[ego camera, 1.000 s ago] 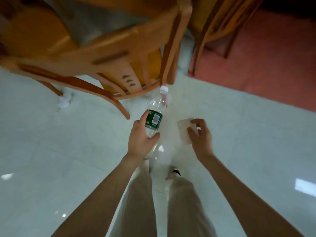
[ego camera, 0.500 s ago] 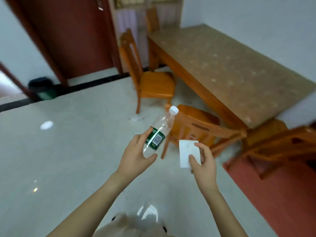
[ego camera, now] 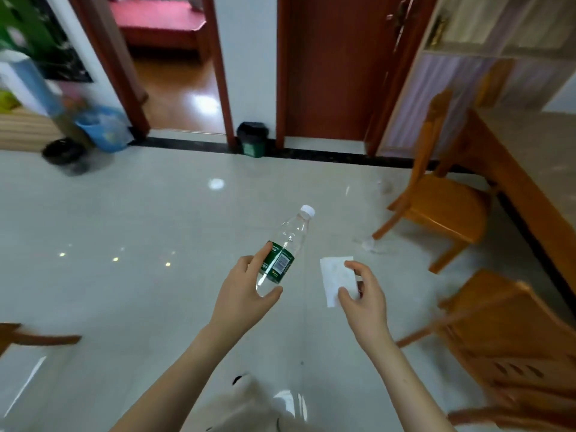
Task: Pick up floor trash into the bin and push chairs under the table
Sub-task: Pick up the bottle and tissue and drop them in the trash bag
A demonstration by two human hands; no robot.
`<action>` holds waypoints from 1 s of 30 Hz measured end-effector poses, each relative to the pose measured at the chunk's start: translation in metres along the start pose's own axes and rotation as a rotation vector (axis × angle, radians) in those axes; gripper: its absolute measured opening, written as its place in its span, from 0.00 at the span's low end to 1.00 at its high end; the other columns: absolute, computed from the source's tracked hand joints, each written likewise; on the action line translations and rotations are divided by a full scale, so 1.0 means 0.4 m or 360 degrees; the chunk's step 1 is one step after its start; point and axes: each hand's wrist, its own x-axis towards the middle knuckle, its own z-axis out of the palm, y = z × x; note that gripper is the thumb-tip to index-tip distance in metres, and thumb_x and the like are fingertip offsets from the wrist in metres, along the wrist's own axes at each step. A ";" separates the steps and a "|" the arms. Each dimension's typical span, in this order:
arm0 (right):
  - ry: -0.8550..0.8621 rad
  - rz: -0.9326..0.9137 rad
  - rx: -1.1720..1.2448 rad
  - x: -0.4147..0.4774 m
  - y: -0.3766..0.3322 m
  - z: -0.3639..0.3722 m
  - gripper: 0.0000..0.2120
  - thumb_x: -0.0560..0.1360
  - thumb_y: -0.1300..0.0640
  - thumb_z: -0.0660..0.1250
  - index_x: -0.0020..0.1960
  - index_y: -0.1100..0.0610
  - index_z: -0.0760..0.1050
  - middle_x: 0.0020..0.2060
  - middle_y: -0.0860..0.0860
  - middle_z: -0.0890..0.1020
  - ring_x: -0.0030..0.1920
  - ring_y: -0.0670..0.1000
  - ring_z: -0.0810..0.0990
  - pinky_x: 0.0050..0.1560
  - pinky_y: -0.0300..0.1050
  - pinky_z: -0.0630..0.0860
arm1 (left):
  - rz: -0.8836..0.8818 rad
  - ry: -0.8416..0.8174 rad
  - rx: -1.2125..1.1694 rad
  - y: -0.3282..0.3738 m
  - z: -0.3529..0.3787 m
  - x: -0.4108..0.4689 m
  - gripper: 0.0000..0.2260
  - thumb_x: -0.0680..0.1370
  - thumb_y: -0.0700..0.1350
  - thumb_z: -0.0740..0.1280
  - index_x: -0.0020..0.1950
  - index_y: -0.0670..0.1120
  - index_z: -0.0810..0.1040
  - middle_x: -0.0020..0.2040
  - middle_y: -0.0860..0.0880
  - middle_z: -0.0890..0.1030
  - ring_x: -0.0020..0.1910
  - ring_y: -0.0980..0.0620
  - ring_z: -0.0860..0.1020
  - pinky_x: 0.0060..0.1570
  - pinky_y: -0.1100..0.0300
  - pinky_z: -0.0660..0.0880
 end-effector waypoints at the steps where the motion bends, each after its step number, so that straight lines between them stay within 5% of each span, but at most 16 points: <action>1: -0.0040 0.0000 -0.0008 0.030 -0.021 0.057 0.23 0.71 0.69 0.65 0.60 0.49 0.73 0.59 0.48 0.78 0.50 0.49 0.74 0.50 0.40 0.70 | -0.0012 0.0016 0.0024 -0.047 -0.038 0.030 0.38 0.71 0.52 0.73 0.74 0.66 0.55 0.56 0.56 0.70 0.50 0.57 0.74 0.44 0.65 0.69; 7: -0.0177 0.0062 0.0035 0.192 -0.156 0.322 0.23 0.71 0.68 0.65 0.58 0.44 0.73 0.54 0.47 0.79 0.44 0.48 0.74 0.39 0.31 0.69 | -0.0110 0.0104 0.0112 -0.241 -0.248 0.212 0.38 0.70 0.51 0.73 0.74 0.65 0.57 0.56 0.56 0.71 0.50 0.56 0.74 0.43 0.64 0.69; 15: -0.0311 0.0105 -0.0040 0.470 -0.216 0.512 0.23 0.71 0.69 0.65 0.59 0.46 0.74 0.52 0.48 0.78 0.44 0.46 0.74 0.42 0.29 0.69 | -0.0295 0.0170 -0.0012 -0.392 -0.291 0.469 0.38 0.69 0.49 0.75 0.74 0.63 0.59 0.56 0.56 0.72 0.49 0.56 0.75 0.43 0.63 0.70; 23: -0.0404 0.0067 0.0012 0.967 -0.266 0.700 0.23 0.72 0.69 0.65 0.59 0.46 0.74 0.54 0.49 0.79 0.47 0.51 0.76 0.44 0.37 0.71 | -0.0430 0.0261 -0.0024 -0.502 -0.313 0.920 0.38 0.70 0.51 0.74 0.74 0.64 0.58 0.57 0.56 0.71 0.50 0.56 0.75 0.41 0.64 0.70; 30: -0.0373 0.0019 0.0072 1.410 -0.403 0.824 0.23 0.72 0.70 0.66 0.60 0.48 0.73 0.52 0.47 0.80 0.46 0.53 0.78 0.37 0.33 0.74 | -0.0452 0.0354 0.0026 -0.547 -0.407 1.355 0.38 0.71 0.52 0.74 0.74 0.65 0.56 0.57 0.55 0.71 0.50 0.54 0.75 0.42 0.61 0.71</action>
